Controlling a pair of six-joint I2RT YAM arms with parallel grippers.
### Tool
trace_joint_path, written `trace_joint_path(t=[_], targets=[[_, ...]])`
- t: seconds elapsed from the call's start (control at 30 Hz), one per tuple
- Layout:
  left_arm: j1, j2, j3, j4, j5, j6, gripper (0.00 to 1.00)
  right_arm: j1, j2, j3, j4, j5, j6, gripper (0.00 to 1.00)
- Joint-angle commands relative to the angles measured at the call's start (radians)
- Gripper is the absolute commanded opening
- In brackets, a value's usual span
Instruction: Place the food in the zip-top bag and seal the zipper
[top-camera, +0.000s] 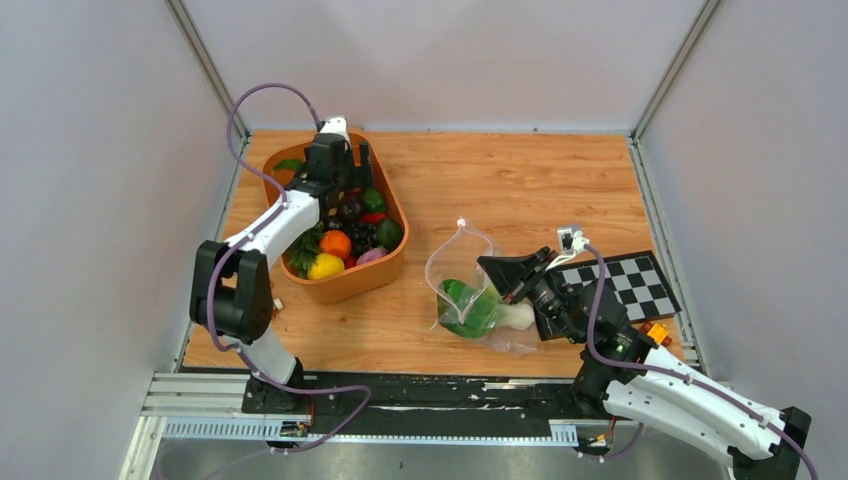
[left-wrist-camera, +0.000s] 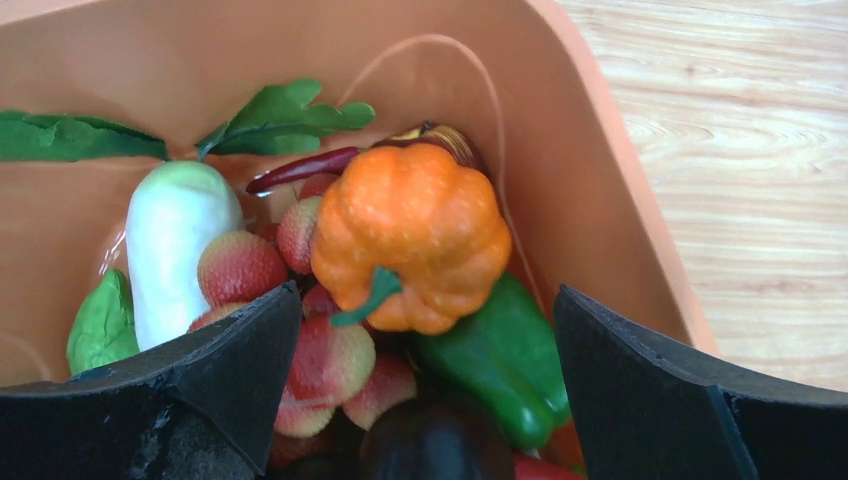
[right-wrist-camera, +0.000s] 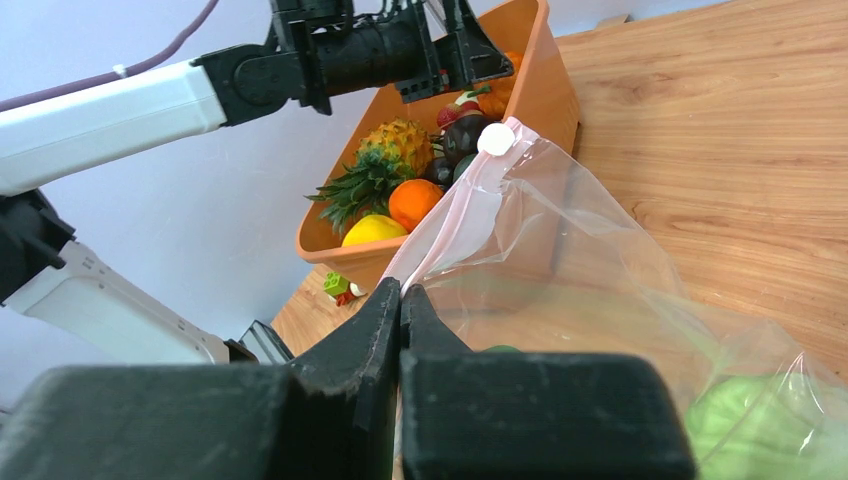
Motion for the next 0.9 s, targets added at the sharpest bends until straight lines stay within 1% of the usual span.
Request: trace_joint_path(t=[0.0,0.23,0.3,0.4,0.47,0.53,0.6,0.7,0.8,0.87], targets=[[0.021,0.064,0.102,0.047,0.005,0.016,1.0,-0.004,-0.015,0.043,0.035,-0.009,-0.018,0.0],[0.023,0.143,0.121,0.077,-0.032,0.041,1.0,-0.004,-0.016,0.04,0.033,-0.015,-0.02,0.0],[0.024,0.162,0.129,0.075,-0.021,0.048,0.99,-0.004,-0.015,0.038,0.035,-0.016,-0.018,0.0],[0.024,0.189,0.144,0.048,-0.017,0.046,0.94,-0.004,-0.016,0.036,0.036,-0.013,-0.018,0.0],[0.024,0.188,0.128,0.056,-0.015,0.041,0.86,-0.004,-0.014,0.036,0.035,-0.014,-0.018,0.0],[0.026,0.186,0.122,0.061,-0.014,0.037,0.81,-0.004,-0.015,0.035,0.032,-0.015,-0.019,0.0],[0.032,0.179,0.131,0.026,-0.013,0.031,0.73,-0.004,-0.015,0.036,0.03,-0.014,-0.019,0.0],[0.035,0.122,0.101,0.023,0.0,0.031,0.62,-0.005,-0.015,0.042,0.021,-0.011,-0.02,0.0],[0.035,0.041,0.041,0.034,0.017,0.028,0.57,-0.005,-0.017,0.044,0.006,-0.009,-0.017,0.0],[0.035,-0.016,0.006,0.046,0.04,0.019,0.57,-0.004,-0.023,0.039,0.001,-0.011,-0.012,0.0]])
